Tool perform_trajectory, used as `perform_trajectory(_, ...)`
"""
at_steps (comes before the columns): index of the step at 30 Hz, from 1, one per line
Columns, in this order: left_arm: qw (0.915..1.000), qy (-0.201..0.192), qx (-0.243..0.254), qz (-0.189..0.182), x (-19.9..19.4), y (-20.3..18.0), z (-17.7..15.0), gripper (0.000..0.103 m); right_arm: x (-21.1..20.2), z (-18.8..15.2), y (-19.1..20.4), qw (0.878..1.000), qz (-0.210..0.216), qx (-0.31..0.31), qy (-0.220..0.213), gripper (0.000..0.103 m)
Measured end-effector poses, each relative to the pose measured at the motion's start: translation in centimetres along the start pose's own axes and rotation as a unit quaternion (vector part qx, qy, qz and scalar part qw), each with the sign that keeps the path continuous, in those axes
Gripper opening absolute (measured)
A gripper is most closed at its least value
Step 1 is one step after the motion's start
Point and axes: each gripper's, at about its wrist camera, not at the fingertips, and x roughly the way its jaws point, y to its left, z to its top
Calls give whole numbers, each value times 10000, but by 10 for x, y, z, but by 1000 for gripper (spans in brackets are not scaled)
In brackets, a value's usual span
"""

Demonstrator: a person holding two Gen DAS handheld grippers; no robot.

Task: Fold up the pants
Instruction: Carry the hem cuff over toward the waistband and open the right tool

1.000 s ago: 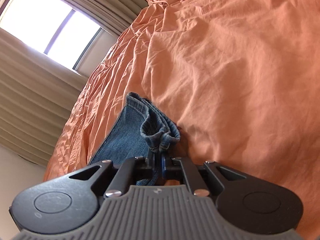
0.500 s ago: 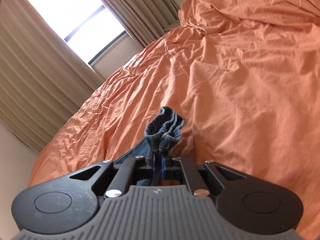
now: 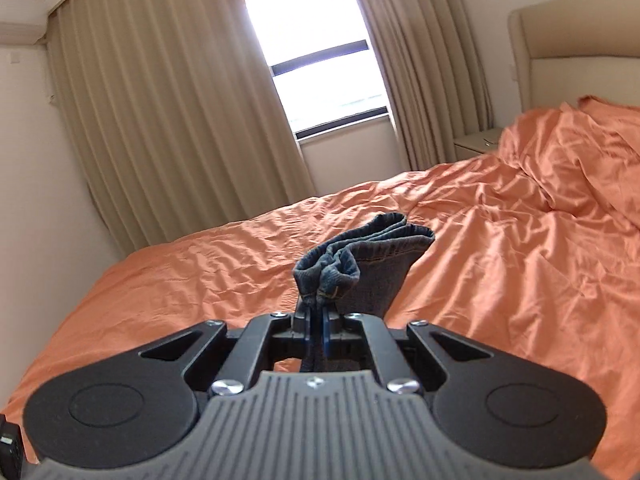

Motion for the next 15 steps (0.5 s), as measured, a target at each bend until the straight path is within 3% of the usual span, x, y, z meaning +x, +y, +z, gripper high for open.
perform_trajectory(8, 9935, -422, -980, 387, -44, 88, 0, 4, 55, -24, 116, 9970, 623, -31, 466, 1)
perform_trajectory(12, 9899, -419, -1280, 435, -52, 121, -15, 4, 94, -78, 163, 9897, 932, -58, 1087, 1)
perform_trajectory(15, 9880, -331, -1450, 407, -49, 136, -29, 4, 121, -137, 191, 9773, 1049, -294, 1815, 1)
